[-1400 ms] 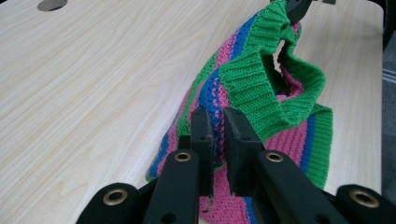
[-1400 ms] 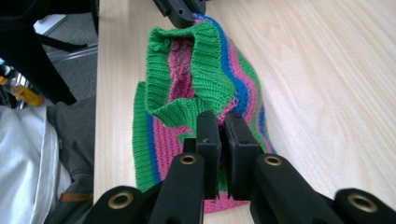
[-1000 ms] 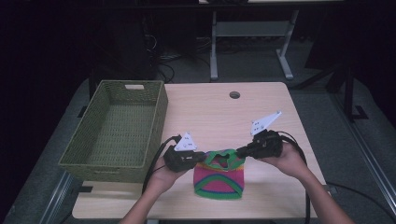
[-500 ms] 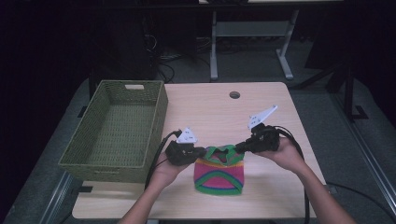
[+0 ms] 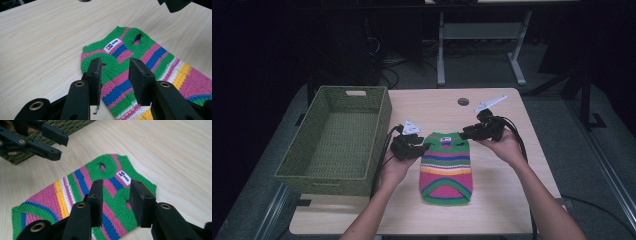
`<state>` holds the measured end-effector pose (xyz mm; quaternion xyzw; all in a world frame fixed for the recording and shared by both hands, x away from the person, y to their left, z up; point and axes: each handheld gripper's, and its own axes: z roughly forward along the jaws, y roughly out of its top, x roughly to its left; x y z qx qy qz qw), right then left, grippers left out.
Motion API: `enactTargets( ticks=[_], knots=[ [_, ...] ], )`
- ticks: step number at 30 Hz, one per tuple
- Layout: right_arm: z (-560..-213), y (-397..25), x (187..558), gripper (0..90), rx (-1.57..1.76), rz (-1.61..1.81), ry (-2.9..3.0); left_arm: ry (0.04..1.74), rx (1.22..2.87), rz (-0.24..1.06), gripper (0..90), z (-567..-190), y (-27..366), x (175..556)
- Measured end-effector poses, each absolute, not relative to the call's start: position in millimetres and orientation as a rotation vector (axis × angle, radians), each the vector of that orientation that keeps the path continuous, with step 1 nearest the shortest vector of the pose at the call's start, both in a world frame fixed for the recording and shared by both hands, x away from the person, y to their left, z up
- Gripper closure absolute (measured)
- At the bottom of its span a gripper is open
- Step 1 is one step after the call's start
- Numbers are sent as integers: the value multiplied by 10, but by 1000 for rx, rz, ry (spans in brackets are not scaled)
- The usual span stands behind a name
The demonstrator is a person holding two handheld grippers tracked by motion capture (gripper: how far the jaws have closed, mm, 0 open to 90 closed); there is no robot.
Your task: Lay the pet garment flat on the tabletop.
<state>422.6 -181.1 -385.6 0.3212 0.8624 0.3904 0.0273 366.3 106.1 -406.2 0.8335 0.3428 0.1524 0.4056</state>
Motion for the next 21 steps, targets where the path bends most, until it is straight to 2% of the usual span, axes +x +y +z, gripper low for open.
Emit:
enactTargets(
  ticks=[21],
  knots=[
    [-4058,-1971,4103,498,1076,1218,2678,862,2144,332,481,-4132,1018,3571]
  ],
)
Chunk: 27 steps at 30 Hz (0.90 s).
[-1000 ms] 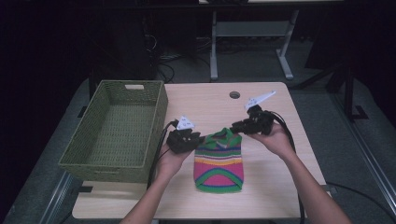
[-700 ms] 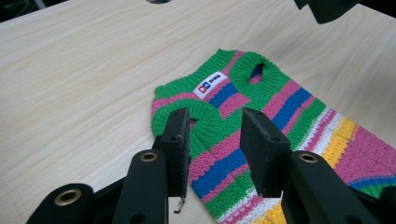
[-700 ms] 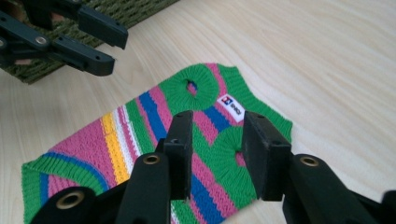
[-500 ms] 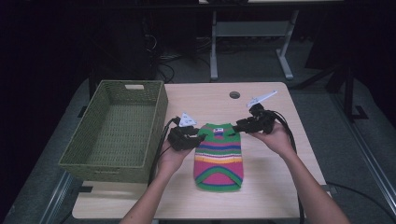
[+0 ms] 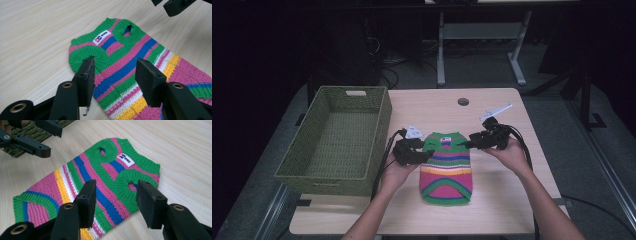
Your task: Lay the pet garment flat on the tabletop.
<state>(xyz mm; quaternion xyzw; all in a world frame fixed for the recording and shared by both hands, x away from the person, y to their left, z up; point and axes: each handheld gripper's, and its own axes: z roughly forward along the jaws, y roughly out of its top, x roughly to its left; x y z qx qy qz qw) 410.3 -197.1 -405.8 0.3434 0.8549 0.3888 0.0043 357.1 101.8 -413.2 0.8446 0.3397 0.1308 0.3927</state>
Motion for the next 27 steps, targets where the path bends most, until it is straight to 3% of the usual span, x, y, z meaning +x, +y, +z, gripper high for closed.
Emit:
enactTargets(
  ticks=[12,27],
  knots=[
    [-4126,-2082,4004,422,1106,1228,2679,912,2119,271,341,-4158,1071,3502],
    [-4178,-2218,3884,356,1143,1257,2681,917,2140,250,268,-4276,1132,3384]
  ],
)
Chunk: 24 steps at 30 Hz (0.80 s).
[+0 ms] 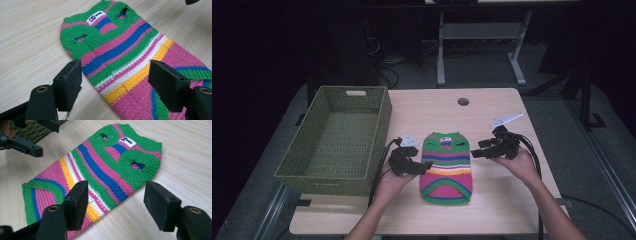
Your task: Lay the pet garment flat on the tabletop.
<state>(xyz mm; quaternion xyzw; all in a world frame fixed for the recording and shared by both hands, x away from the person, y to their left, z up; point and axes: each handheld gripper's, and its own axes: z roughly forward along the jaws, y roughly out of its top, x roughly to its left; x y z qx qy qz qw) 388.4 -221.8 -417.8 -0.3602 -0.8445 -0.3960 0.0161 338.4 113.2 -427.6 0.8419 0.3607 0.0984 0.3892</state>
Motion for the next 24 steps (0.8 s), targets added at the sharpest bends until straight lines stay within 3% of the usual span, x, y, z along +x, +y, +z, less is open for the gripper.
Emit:
enactTargets(
  ticks=[24],
  knots=[
    [-4317,-2376,3585,320,-1100,-1244,-2603,887,2173,228,213,-4335,1186,3159]
  ],
)
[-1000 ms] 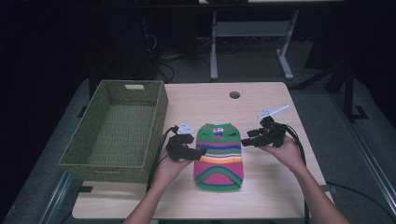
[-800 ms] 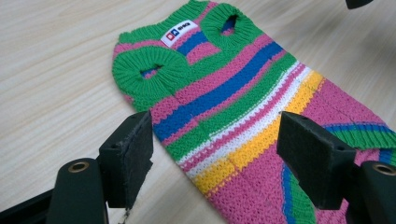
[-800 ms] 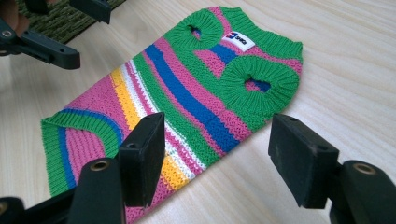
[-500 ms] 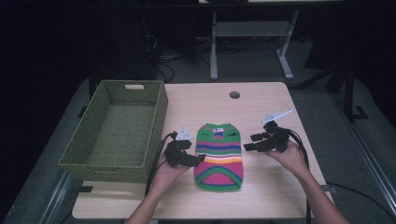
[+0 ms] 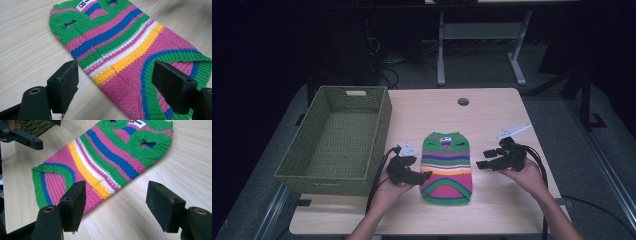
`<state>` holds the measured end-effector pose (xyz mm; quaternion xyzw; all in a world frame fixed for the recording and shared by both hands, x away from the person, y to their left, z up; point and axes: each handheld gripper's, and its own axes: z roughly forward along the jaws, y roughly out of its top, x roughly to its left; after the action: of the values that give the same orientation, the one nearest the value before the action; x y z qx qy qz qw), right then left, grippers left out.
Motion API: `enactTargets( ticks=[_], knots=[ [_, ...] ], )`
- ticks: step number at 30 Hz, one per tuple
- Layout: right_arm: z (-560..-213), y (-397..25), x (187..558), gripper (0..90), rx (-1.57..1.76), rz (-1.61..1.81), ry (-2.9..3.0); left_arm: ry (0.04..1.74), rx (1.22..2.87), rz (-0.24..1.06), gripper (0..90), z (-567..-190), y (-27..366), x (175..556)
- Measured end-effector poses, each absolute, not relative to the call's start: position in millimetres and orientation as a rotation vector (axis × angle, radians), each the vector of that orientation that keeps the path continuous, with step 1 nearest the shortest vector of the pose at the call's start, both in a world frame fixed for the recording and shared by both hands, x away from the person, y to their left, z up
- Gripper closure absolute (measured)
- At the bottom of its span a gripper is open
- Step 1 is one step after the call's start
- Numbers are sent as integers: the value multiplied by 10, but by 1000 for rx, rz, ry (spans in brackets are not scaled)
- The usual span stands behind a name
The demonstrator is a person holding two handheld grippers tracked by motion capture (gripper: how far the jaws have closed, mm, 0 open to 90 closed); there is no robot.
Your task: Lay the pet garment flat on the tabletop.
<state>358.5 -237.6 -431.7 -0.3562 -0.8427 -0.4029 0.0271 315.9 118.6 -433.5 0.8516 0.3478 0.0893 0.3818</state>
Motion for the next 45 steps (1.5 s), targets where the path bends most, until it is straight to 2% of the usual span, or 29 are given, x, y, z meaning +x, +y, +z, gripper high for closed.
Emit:
enactTargets(
  ticks=[45],
  knots=[
    [-4515,-2776,3019,282,-1150,-1274,-2615,857,2169,213,209,-4447,1401,2786]
  ],
)
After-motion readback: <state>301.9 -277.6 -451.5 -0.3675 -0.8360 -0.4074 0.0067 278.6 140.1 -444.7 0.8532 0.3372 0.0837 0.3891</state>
